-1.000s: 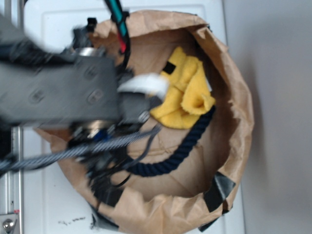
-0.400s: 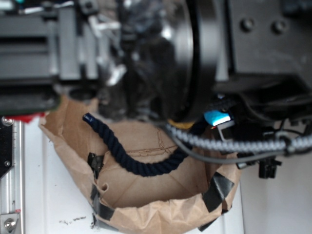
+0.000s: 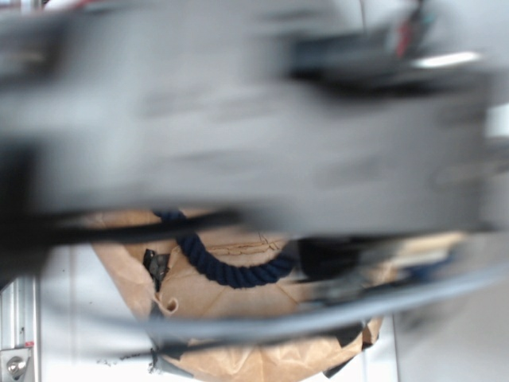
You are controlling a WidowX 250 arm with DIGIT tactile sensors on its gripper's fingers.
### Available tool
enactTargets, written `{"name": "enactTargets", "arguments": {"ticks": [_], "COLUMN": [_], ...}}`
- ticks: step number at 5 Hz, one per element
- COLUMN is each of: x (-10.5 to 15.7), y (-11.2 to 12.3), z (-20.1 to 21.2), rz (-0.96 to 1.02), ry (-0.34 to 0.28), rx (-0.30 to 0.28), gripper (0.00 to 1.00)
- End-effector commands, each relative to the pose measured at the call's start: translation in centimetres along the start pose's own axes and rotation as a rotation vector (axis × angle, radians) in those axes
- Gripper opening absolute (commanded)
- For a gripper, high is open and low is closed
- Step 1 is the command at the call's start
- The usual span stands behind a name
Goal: Grab the blue ball.
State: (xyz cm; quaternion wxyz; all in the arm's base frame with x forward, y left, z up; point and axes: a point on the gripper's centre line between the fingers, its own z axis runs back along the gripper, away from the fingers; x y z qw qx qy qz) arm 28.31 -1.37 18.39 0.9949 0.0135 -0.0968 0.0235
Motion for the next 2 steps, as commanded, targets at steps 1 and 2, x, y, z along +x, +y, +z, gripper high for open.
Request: {"name": "enactTargets", "arguments": {"ticks": [1, 2], "x": [1.44, 1.67], "y": [0.91, 0.60], "z": [4.07, 3.64], "rz": [0.004, -0.062], "ry": [-0.055, -0.045], "rx": [-0.049, -0.051], "gripper": [0.00, 0.00]}}
